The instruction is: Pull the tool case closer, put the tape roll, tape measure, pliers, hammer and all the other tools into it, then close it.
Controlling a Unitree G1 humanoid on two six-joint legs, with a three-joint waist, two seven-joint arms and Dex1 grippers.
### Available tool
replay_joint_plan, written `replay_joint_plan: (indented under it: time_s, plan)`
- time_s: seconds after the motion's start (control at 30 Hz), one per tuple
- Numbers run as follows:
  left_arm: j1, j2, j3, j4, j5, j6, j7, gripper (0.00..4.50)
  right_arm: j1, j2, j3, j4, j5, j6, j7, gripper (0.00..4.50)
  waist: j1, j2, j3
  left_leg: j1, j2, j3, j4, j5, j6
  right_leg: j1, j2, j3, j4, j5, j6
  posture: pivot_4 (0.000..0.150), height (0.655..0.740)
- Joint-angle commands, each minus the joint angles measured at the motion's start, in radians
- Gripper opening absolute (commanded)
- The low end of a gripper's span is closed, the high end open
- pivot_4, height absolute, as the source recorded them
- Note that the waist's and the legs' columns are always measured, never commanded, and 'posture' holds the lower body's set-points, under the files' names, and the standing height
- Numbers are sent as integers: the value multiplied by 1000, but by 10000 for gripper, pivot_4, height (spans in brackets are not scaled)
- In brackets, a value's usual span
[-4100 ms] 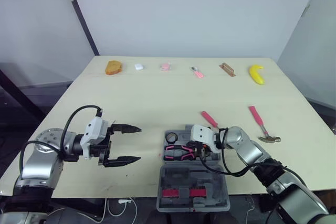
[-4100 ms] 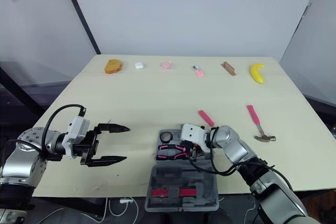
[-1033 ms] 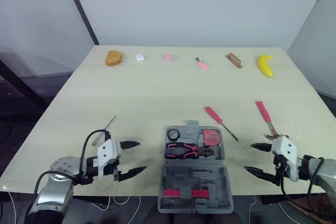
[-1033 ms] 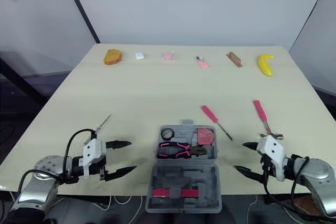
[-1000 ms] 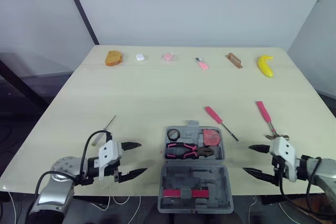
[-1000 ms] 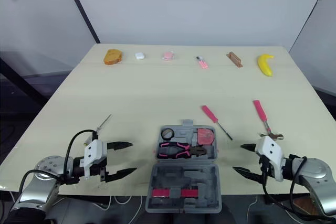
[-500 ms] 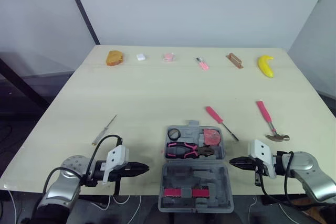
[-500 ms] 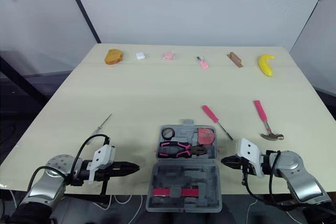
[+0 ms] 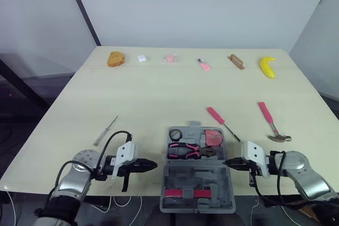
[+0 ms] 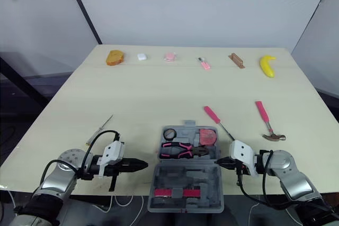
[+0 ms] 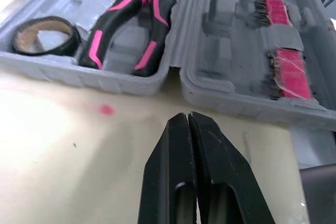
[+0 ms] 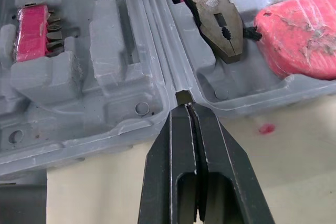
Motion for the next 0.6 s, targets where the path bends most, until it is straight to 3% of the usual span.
replay_joint_plan:
  time_s: [0.03, 0.6]
  plan:
    - [-20, -1, -7, 17, -2, 0, -17, 1192, -6, 15, 11, 2, -6, -23, -4, 0, -1, 0, 0, 0, 0, 0, 0, 0, 0, 0, 0, 0, 0, 0, 0, 1500, 7400]
    - [-95, -49, -55, 142, 46, -11, -25, 1192, -28, 50, 17, 46, -31, -54, -3, 0, -2, 0, 0, 0, 0, 0, 0, 0, 0, 1, 1, -1, 0, 0, 0, 1500, 7400]
